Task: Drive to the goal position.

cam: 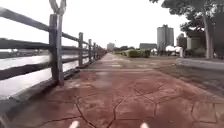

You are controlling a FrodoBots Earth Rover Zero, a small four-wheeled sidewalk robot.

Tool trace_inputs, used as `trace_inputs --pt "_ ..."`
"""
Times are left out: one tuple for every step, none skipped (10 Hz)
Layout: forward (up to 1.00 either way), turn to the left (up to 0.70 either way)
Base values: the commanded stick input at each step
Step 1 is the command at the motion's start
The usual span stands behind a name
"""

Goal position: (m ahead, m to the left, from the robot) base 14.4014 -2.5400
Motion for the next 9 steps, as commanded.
trace_inputs --pt "0.70 0.00" --pt "0.70 0.00" --pt "0.70 0.00" --pt "0.70 0.00" --pt "0.70 0.00" --pt "0.70 0.00" --pt "0.70 0.00" --pt "0.70 0.00" --pt "0.70 0.00"
